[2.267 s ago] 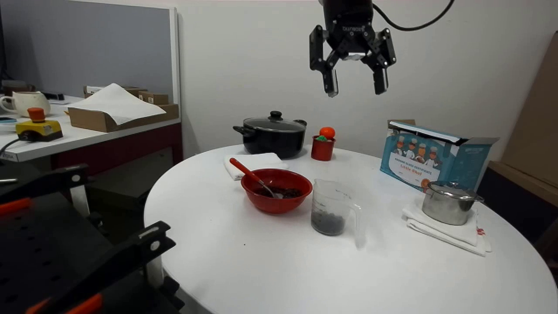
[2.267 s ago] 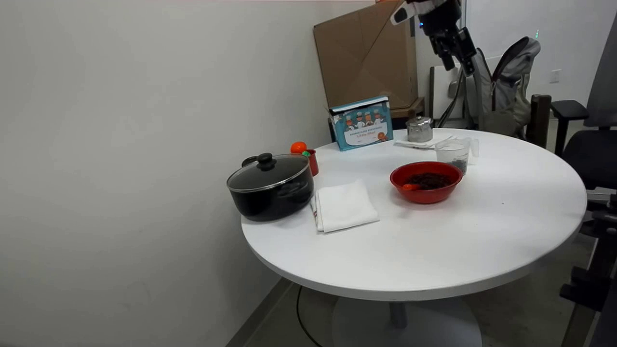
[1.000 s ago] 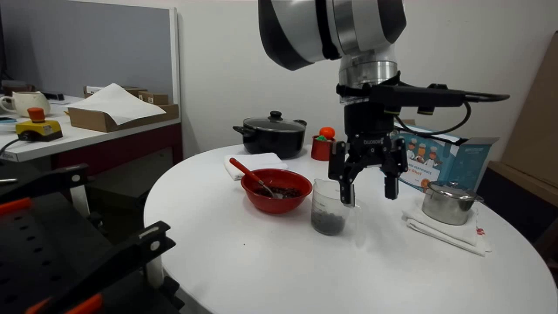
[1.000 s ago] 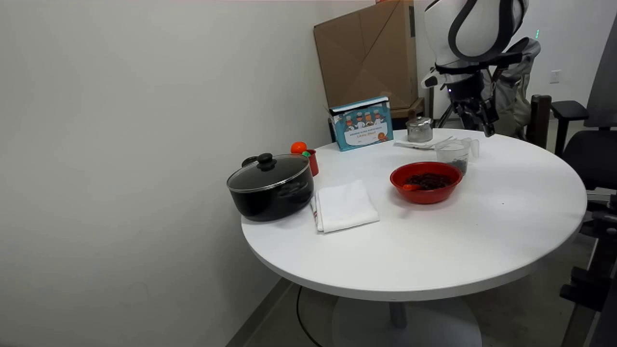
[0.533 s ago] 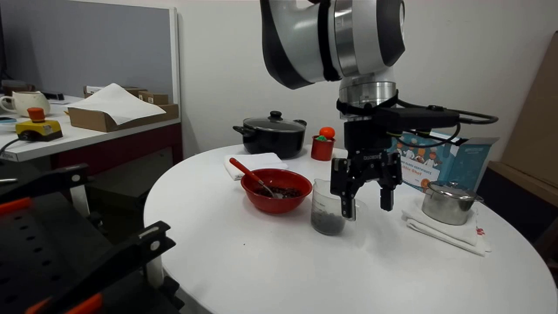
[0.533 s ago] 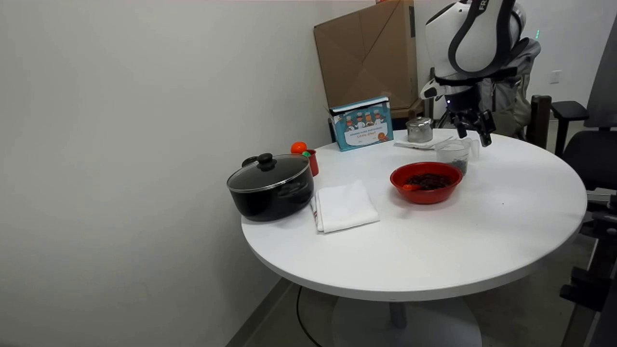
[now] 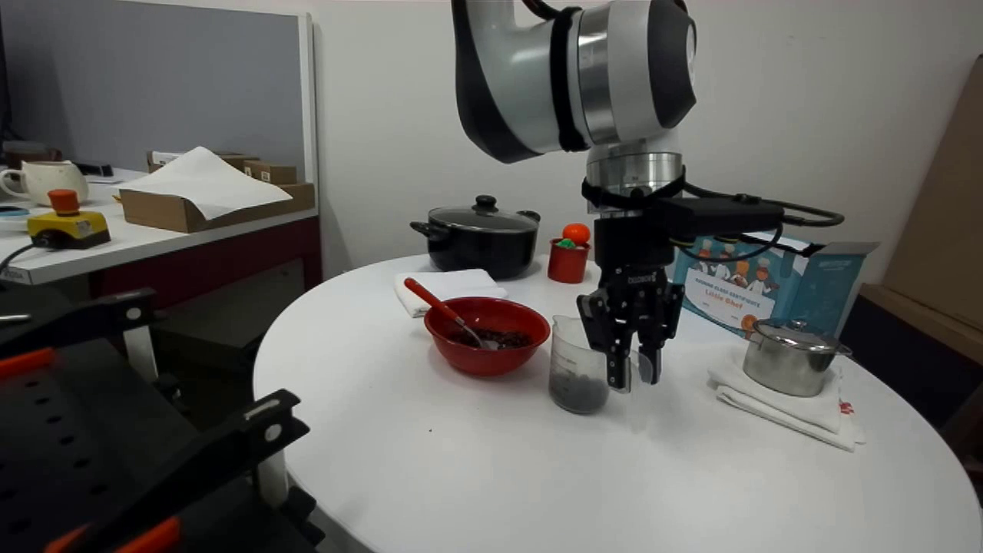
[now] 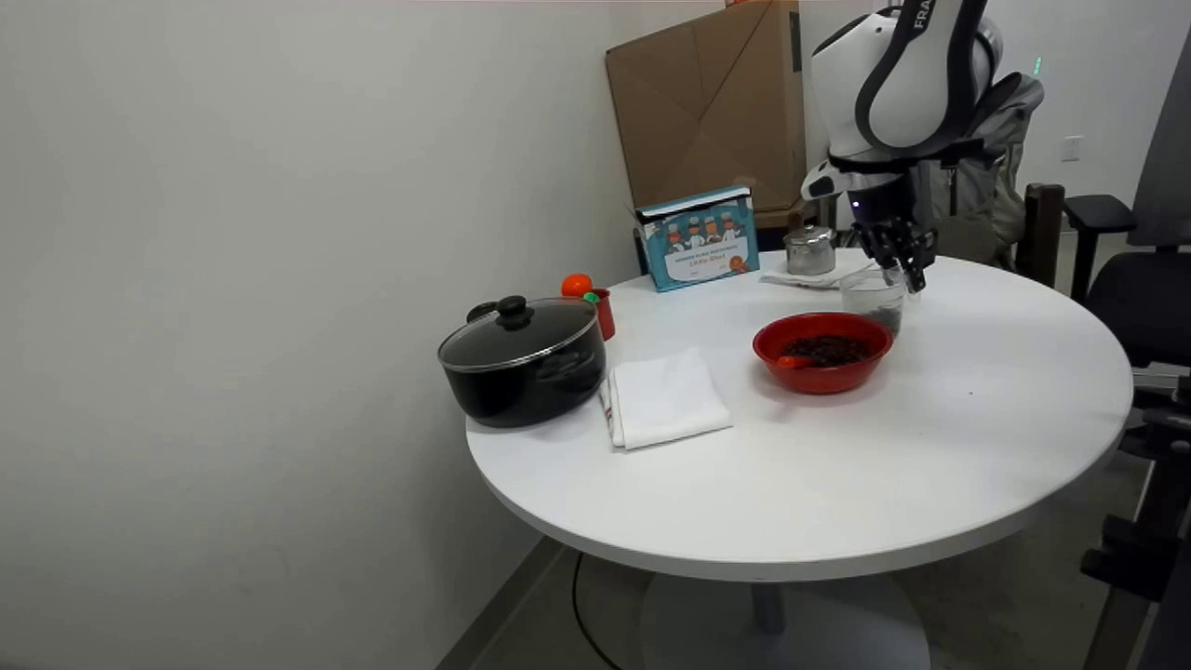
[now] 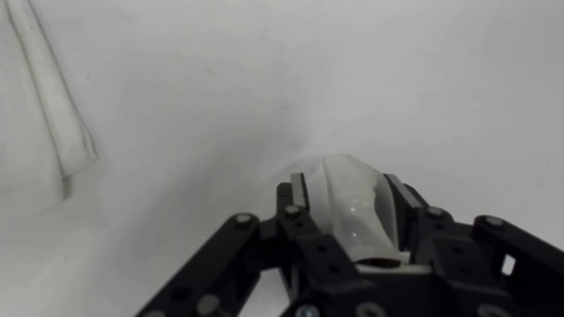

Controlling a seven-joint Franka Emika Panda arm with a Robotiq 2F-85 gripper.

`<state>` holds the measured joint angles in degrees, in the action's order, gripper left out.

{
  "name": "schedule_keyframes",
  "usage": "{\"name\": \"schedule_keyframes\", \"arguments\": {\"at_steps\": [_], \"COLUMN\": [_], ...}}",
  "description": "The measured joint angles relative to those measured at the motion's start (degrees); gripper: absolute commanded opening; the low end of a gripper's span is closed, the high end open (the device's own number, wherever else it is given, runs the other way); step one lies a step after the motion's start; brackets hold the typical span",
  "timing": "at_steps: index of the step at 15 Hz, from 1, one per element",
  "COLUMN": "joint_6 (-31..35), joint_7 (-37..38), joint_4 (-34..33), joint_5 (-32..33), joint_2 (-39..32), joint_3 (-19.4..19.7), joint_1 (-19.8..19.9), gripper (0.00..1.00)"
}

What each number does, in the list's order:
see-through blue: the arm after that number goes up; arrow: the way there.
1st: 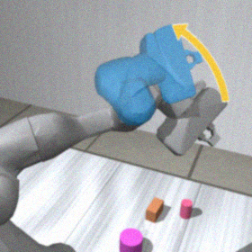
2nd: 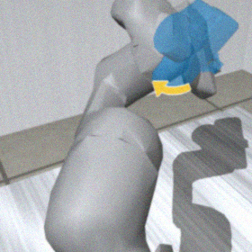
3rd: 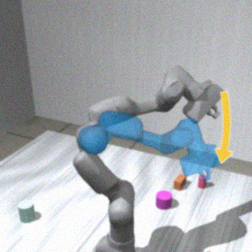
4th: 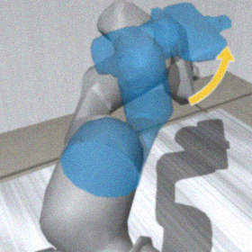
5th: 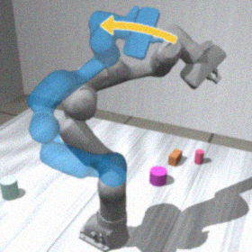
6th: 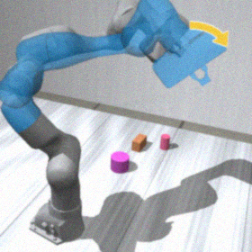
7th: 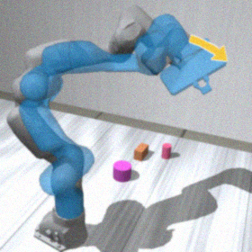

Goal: Pour the contents in the jug into the red bowl

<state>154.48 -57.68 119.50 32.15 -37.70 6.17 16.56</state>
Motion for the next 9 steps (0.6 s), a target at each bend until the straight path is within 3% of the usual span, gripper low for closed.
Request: {"name": "schedule_keyframes", "arguments": {"at_steps": [2,3,9], "joint_6": [0.00,0.00,-0.01], "joint_7": [-0.77,-0.98,-2.76], "joint_4": [0.00,0.01,0.01], "joint_5": [0.00,0.00,-0.05], "joint_2": [0.00,0.01,0.06], "joint_3": [-0.18,-0.27,-0.96], "joint_1": [-0.08,-0.15,-0.42], "gripper": [0.09,0.13,0.13]}}
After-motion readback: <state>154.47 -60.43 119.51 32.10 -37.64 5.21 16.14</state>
